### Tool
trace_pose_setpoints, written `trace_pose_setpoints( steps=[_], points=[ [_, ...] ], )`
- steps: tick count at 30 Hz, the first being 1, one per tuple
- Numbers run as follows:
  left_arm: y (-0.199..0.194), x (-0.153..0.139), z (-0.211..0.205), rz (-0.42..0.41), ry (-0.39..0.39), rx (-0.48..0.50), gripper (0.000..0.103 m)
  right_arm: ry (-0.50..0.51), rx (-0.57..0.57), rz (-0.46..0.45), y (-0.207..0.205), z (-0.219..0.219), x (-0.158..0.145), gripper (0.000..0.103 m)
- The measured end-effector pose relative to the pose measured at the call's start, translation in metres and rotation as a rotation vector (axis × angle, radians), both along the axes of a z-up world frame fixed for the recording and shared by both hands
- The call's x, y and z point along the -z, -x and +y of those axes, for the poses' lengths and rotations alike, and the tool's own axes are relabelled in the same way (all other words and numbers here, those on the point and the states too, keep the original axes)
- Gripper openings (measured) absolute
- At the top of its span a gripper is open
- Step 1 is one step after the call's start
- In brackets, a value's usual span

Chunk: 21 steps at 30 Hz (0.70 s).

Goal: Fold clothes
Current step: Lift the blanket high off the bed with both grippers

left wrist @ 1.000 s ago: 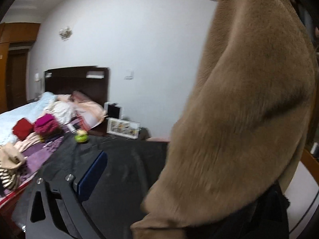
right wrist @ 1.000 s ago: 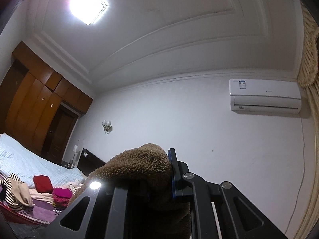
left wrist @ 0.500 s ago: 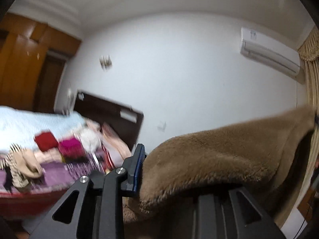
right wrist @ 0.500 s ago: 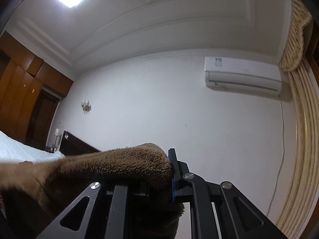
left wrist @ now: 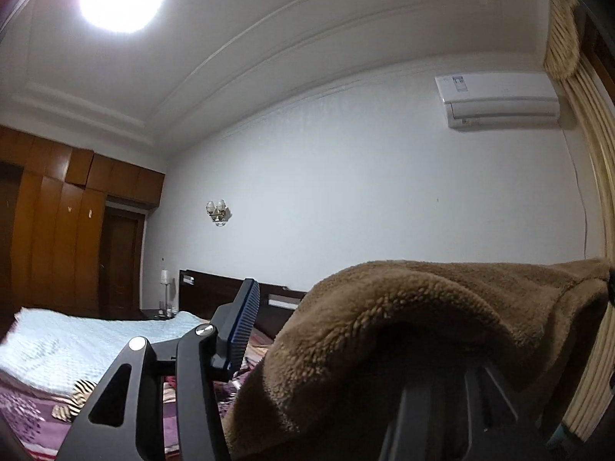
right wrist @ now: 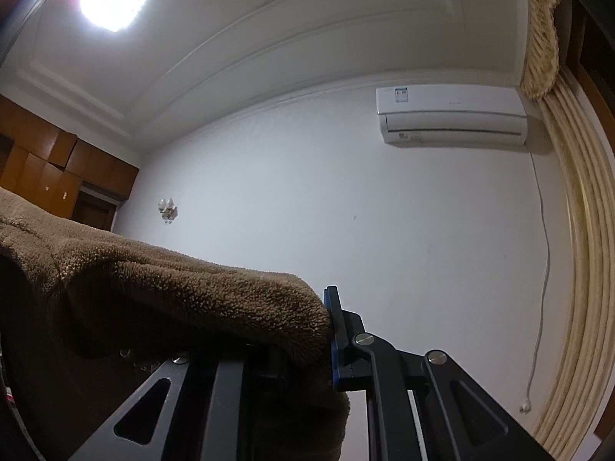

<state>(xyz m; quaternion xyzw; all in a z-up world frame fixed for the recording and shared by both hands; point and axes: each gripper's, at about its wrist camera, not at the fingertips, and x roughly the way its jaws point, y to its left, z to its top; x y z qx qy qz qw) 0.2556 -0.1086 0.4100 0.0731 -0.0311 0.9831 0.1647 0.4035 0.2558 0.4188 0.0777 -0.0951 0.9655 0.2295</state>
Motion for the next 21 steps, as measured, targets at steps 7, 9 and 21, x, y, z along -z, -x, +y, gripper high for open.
trace_pose_setpoints(
  steps=[7, 9, 21],
  points=[
    [-0.003, 0.008, -0.005, -0.079, -0.013, 0.065, 0.056, 0.063, -0.064, -0.034, -0.009, 0.01, 0.018, 0.015],
    [-0.006, 0.004, -0.006, -0.075, -0.027, 0.078, 0.056, 0.101, -0.107, -0.069, -0.004, 0.019, 0.026, 0.015],
    [-0.035, -0.036, 0.012, 0.026, 0.037, 0.066, 0.056, 0.249, -0.283, -0.108, -0.012, 0.048, 0.072, 0.015]
  ],
)
